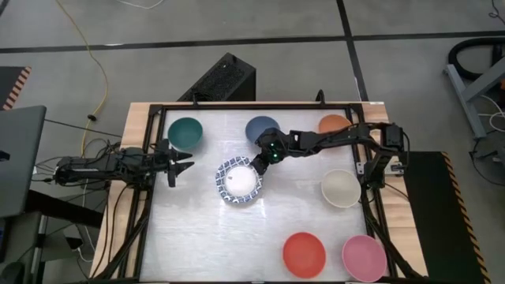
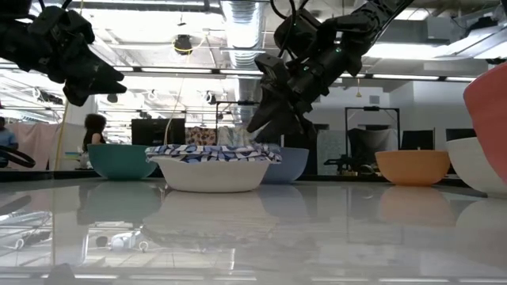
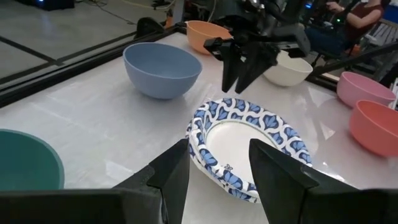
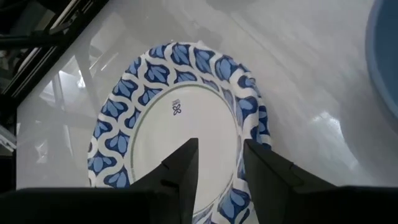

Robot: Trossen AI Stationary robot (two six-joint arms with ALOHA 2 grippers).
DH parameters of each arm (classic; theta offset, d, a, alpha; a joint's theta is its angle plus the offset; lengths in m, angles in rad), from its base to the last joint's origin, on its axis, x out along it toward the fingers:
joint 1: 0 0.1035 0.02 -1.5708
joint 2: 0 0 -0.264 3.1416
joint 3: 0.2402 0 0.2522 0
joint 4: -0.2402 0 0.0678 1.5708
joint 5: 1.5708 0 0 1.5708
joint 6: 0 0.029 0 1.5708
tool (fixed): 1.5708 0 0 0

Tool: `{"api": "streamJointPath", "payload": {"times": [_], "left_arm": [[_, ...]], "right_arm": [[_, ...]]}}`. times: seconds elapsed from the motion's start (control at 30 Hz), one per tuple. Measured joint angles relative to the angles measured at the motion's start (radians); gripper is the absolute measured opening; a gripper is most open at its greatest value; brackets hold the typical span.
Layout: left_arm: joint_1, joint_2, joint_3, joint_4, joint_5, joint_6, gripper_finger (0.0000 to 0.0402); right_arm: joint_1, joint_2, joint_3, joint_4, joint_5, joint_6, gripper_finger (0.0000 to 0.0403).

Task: Nest bowls inside each other
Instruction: Stack the blue patterned bowl on top of the blue patterned bowl, then stack the green bowl on top of the blue patterned bowl

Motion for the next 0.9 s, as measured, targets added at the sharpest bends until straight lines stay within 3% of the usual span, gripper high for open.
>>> {"api": "streamJointPath", "payload": {"times": [0.47, 0.67, 0.77, 0.9], "left_arm": [[0.0, 0.0, 0.0, -0.047, 0.011, -0.009, 0.0156], [0.0, 0.0, 0.0, -0.064, 0.006, -0.01, 0.0156], [0.0, 0.0, 0.0, -0.085, -0.052, -0.011, 0.0156], [0.0, 0.005, 0.0, -0.149, -0.228, -0.032, 0.0156]], "right_arm": [[0.0, -0.008, 0.056, -0.071, 0.004, -0.061, 0.0146], [0.003, -0.008, 0.165, -0.283, 0.103, -0.125, 0.0146], [0.009, -0.008, 0.209, -0.375, 0.162, -0.138, 0.0146], [0.016, -0.008, 0.254, -0.439, 0.189, -0.16, 0.0146]]}}
